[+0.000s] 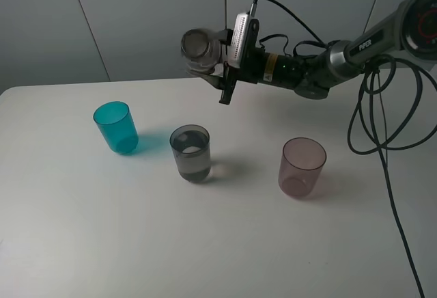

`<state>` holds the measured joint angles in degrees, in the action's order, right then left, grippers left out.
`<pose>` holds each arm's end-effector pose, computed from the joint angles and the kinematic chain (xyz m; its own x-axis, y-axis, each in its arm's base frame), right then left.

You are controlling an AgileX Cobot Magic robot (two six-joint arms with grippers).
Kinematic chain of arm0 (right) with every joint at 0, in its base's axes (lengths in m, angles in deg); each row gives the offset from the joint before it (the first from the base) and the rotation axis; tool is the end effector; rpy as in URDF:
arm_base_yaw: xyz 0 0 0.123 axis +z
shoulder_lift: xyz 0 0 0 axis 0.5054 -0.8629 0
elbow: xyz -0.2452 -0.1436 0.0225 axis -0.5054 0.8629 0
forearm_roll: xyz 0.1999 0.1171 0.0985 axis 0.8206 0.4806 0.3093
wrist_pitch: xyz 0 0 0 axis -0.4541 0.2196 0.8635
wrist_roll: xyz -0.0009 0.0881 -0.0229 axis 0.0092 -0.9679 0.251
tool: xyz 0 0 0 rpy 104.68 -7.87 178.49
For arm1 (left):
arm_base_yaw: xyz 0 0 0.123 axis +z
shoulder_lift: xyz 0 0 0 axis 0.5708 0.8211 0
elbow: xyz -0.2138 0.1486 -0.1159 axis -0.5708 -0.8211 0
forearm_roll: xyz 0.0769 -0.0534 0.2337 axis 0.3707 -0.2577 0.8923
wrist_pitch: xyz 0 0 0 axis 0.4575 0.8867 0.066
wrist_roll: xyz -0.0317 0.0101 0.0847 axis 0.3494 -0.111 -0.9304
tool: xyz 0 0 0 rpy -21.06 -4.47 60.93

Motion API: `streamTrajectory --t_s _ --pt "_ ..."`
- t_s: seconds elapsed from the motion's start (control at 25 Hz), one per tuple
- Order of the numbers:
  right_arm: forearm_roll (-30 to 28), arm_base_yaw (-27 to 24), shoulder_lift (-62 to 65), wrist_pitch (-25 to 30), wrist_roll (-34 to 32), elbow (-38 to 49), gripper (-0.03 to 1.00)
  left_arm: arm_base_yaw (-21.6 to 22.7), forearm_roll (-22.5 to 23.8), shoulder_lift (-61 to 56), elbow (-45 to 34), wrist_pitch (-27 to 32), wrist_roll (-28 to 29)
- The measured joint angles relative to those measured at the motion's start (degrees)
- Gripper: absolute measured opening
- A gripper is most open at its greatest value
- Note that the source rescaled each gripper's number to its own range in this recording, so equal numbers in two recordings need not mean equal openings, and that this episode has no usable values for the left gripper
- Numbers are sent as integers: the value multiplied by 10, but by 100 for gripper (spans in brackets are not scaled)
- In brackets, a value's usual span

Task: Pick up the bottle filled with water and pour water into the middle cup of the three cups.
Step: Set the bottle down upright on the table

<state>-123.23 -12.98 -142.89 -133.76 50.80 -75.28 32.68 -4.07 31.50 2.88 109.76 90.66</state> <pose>0.4342 0.2098 0.1003 0.7036 -0.2775 -0.6541 -0.6059 0.2467 -0.7564 -0.0076 0.0064 0.2787 -0.4593 0.0080 -0.8883 -0.0265 0.9994 0.0226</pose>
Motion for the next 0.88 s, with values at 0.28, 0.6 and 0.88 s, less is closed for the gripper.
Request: streamTrajectory --t_s 0.28,0.6,0.88 --pt "1 0 4 3 -158 1 5 0 0 0 0 0 0" --pt "17 -2 27 44 -309 2 5 0 0 0 0 0 0" --pt "50 -13 68 137 -415 19 5 0 0 0 0 0 0"
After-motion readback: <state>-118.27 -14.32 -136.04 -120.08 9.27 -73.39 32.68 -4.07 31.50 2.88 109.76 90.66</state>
